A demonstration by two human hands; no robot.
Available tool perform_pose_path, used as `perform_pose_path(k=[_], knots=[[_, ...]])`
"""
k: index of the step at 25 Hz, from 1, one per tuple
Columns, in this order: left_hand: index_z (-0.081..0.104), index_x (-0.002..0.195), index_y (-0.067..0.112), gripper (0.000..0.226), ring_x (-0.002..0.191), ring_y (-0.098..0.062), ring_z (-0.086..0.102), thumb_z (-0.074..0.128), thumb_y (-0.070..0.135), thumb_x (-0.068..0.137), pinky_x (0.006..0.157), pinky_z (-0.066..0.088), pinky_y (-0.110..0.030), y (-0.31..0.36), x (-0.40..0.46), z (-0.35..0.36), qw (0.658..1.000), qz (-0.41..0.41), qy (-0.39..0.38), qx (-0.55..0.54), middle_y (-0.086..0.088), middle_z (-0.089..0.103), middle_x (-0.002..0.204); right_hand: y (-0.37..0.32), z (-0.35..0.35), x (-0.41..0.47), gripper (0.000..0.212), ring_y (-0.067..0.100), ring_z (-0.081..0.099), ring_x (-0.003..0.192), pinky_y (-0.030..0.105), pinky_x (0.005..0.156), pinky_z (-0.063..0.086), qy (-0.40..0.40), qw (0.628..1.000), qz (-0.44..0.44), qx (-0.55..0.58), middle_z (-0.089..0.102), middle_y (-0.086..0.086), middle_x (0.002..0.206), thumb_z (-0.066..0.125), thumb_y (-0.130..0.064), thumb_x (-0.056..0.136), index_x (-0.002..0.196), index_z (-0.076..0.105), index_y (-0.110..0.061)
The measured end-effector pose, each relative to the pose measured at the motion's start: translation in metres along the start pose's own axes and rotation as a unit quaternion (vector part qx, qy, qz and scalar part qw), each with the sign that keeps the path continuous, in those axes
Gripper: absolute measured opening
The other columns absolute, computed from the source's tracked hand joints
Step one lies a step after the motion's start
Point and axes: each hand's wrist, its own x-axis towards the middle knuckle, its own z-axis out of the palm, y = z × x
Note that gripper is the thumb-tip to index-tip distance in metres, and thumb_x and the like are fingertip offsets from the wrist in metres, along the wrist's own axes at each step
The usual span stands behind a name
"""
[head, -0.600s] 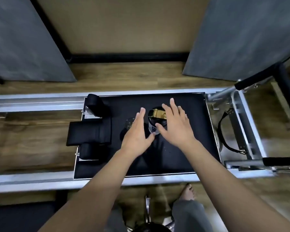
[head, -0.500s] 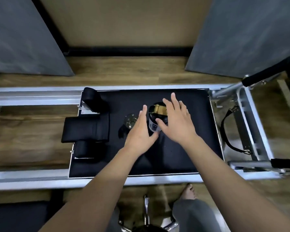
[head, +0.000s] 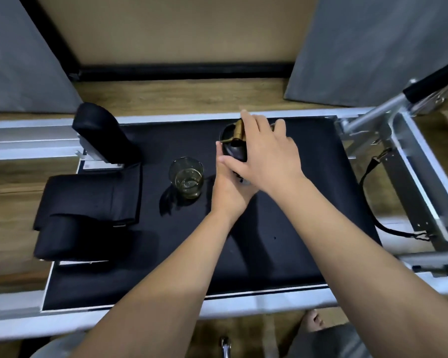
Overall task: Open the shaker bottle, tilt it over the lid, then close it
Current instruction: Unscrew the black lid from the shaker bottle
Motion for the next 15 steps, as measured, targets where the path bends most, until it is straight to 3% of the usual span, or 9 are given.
perform_pose_path(k=[2,4,7,9,15], knots=[[0.048,0.145,0.021,0.055,0.094,-0.006,0.066,0.058,0.050,0.100,0.072,0.058,-0.028,-0.001,0.007,0.003,0.998,-0.013,-0.002,-0.068,0.003,0.066,0.114,-0.001,0.003,0.000,0.107,0.037,0.043,0.124,0.045,0.081,0.048,0.011,1.000,0.006,-0.013,0.047,0.001,0.146,0.057,-0.080,0.079,0.159,0.023,-0.018],[0.052,0.126,0.023,0.028,0.088,0.004,0.065,0.058,0.034,0.101,0.076,0.057,-0.017,-0.006,0.010,0.003,0.986,-0.029,0.013,-0.164,0.010,0.063,0.104,-0.001,0.004,-0.008,0.106,0.037,0.043,0.126,0.043,0.080,0.046,0.025,1.000,0.008,-0.010,0.049,0.002,0.144,0.060,-0.078,0.079,0.158,0.026,-0.016],[0.063,0.116,0.015,0.036,0.085,-0.013,0.069,0.042,0.043,0.108,0.072,0.059,-0.026,-0.001,-0.022,0.008,0.981,-0.006,0.014,-0.193,-0.003,0.066,0.100,-0.007,-0.001,-0.032,0.104,0.035,0.044,0.126,0.042,0.078,0.045,0.051,0.999,0.003,-0.008,0.051,0.003,0.140,0.059,-0.078,0.079,0.157,0.029,-0.015],[0.064,0.097,0.014,0.037,0.075,-0.015,0.066,0.040,0.040,0.109,0.064,0.057,-0.024,-0.004,-0.043,0.004,0.979,-0.003,0.035,-0.203,-0.003,0.064,0.085,-0.013,-0.004,-0.052,0.105,0.034,0.045,0.126,0.042,0.076,0.045,0.067,0.998,-0.005,-0.008,0.053,0.002,0.139,0.059,-0.079,0.079,0.156,0.030,-0.014],[0.059,0.087,0.015,0.028,0.072,-0.012,0.058,0.042,0.022,0.108,0.058,0.055,-0.021,-0.021,-0.096,-0.016,0.981,-0.001,0.057,-0.185,-0.003,0.055,0.082,-0.036,-0.004,-0.103,0.099,0.033,0.046,0.118,0.043,0.078,0.046,0.041,0.999,-0.002,-0.004,0.051,0.003,0.137,0.054,-0.077,0.083,0.154,0.029,-0.014]])
